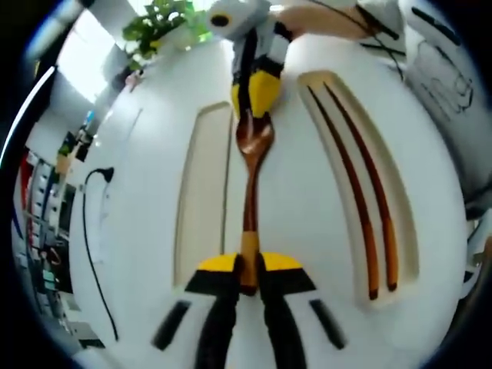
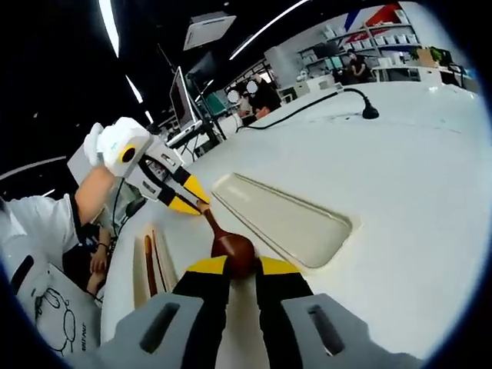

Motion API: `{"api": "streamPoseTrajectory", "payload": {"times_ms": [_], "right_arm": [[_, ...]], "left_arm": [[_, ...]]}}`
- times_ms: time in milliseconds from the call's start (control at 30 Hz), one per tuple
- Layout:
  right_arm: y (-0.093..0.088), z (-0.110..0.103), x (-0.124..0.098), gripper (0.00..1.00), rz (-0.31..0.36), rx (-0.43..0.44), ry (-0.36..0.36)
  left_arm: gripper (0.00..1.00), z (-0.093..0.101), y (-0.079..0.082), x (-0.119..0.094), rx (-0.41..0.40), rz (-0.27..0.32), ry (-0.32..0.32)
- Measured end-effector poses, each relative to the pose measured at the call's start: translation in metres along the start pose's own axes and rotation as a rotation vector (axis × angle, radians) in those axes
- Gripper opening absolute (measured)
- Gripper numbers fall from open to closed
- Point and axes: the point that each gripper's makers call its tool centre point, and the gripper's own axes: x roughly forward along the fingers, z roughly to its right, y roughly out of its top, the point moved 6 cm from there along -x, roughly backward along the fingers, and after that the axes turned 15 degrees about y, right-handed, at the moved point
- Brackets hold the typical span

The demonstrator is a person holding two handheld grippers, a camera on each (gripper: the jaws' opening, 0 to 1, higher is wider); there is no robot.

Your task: Arrange the utensils inside the cutlery case until each visible utensil rests in its matching compartment.

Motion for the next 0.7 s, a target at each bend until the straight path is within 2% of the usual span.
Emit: {"api": "streamPoseTrajectory", "payload": {"times_ms": [300,700], "right_arm": [[0.003,-0.002,-0.001,0.05,0.002,0.018,-0.002],[0.0,-0.005,0.0,0.04,-0.005,0.027,0.01]], "left_arm": [[0.09,0.0,-0.003,-0.006,0.031,0.015,0.008],[0.09,0.004,-0.003,-0.013,0.033,0.027,0.01]]}}
